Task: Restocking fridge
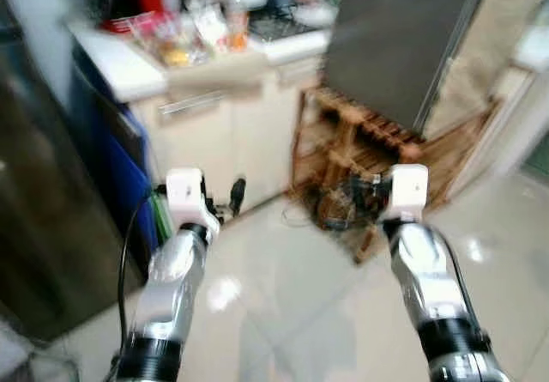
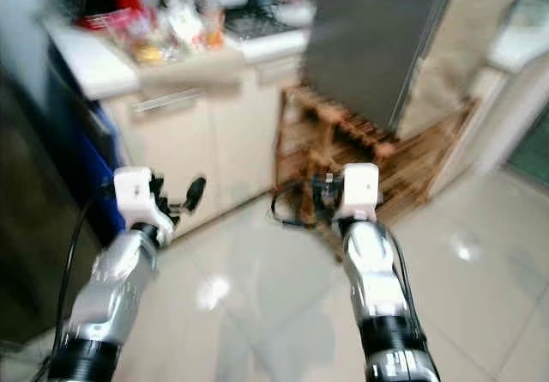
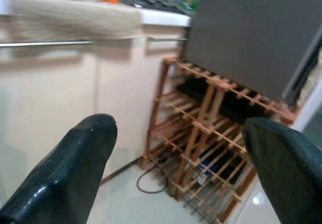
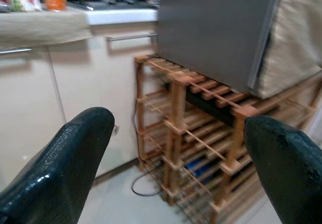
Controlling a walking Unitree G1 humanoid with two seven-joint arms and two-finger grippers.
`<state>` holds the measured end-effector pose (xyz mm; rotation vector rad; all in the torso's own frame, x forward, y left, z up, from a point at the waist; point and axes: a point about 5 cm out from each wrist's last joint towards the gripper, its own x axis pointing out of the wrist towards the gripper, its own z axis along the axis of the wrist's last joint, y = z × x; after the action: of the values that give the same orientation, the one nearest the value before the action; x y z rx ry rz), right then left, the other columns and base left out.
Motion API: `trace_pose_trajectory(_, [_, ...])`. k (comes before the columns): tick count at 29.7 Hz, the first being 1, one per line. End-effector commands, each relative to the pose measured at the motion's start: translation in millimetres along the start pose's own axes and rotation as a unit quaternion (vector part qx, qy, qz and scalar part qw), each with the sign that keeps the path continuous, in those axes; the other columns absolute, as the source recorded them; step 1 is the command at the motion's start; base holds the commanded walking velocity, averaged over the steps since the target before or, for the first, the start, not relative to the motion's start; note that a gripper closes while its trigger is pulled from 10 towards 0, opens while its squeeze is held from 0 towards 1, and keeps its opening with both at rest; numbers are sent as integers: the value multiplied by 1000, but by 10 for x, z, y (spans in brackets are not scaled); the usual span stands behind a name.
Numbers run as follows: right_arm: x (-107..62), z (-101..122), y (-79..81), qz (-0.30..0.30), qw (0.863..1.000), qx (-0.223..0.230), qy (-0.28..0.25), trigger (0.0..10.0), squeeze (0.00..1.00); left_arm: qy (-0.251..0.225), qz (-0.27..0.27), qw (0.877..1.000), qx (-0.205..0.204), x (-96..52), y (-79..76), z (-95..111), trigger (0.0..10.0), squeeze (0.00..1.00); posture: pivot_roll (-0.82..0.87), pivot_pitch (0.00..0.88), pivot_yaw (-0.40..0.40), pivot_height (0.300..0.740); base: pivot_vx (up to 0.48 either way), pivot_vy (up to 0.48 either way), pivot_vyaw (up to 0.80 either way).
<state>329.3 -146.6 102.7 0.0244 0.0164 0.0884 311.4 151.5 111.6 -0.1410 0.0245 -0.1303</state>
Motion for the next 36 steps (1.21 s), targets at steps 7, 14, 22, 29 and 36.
trace_pose_trajectory(7, [11,49,-52,3,1000,-6,-11,10000,0,-11,4,1000,7,54,-51,34,10000,0,-91,0,11,740,0,0,-718])
trace_pose_trajectory(14, [6,56,-52,-1,1000,-15,-14,10000,0,-31,-29,999,-2,68,-171,94,10000,0,-99,0,14,740,311,0,-179])
trace_pose_trajectory(22, [20,62,-64,-4,1000,-17,-16,10000,0,-44,-37,998,-7,106,-210,136,10000,0,-106,0,23,740,480,0,0])
trace_pose_trajectory(29, [29,51,-25,2,1000,-20,-15,10000,0,-45,-18,999,-16,129,-148,151,10000,0,-106,0,33,740,480,0,0])
trace_pose_trajectory(36, [31,54,5,9,1000,-21,-17,10000,0,-49,-50,997,-9,122,-240,155,10000,0,-111,0,38,740,480,0,0])
